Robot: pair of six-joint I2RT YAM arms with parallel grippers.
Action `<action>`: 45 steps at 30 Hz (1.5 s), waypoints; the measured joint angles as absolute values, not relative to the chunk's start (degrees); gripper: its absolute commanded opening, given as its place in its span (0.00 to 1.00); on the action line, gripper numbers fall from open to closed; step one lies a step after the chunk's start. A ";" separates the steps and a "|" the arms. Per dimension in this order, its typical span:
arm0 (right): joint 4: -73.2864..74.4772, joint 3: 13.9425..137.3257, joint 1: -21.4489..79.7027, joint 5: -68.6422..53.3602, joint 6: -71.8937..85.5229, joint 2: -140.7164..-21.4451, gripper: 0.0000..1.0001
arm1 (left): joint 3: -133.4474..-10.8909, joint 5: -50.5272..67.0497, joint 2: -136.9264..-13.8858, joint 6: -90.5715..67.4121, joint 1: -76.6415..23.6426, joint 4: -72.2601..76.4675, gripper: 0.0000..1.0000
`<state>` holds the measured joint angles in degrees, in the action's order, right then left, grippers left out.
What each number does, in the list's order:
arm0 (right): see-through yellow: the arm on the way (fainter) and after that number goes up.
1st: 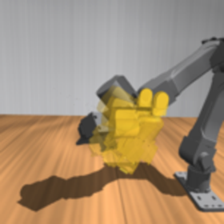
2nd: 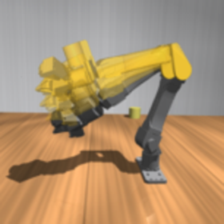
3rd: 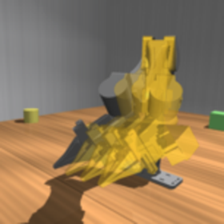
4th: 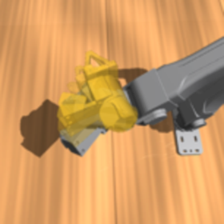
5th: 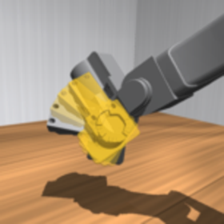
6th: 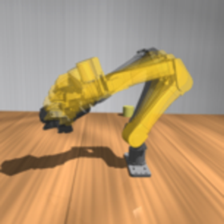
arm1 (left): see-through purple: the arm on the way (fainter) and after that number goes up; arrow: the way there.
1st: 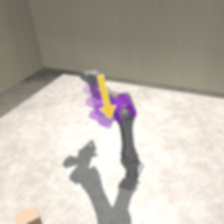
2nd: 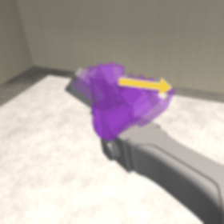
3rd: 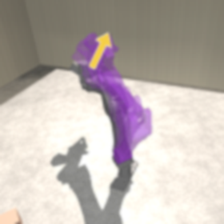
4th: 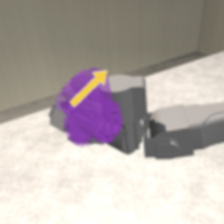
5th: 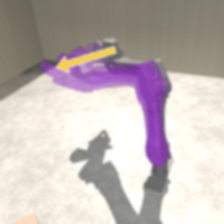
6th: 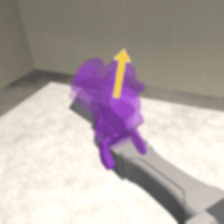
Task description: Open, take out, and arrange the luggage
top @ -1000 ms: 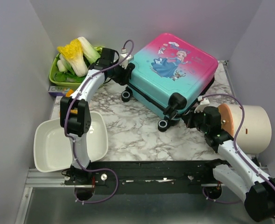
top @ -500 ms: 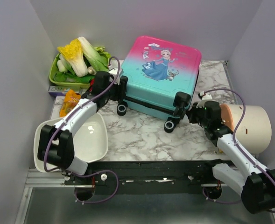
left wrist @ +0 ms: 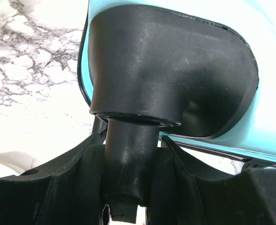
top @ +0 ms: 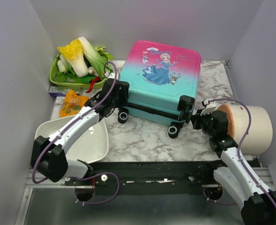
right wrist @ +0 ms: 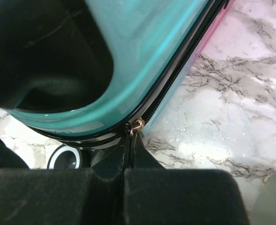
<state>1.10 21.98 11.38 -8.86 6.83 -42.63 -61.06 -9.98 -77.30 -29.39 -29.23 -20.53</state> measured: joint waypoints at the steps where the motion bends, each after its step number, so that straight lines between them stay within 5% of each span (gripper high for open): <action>1: 1.13 21.85 11.18 -9.34 6.31 -42.09 0.01 | -61.73 -10.63 -77.30 -30.00 -29.85 -21.32 0.00; 18: 16.75 29.98 11.92 -18.92 -2.31 -43.68 0.01 | -69.97 -22.76 -81.76 -30.83 -33.41 -32.69 0.00; 27: 5.43 20.88 12.10 -22.87 1.26 -36.80 0.01 | -67.61 -22.59 -81.28 -32.08 -33.36 -31.31 0.00; 45: -6.22 17.56 35.77 1.78 -9.10 -40.49 0.01 | -65.71 -26.72 -80.58 -34.59 -36.64 -30.17 0.00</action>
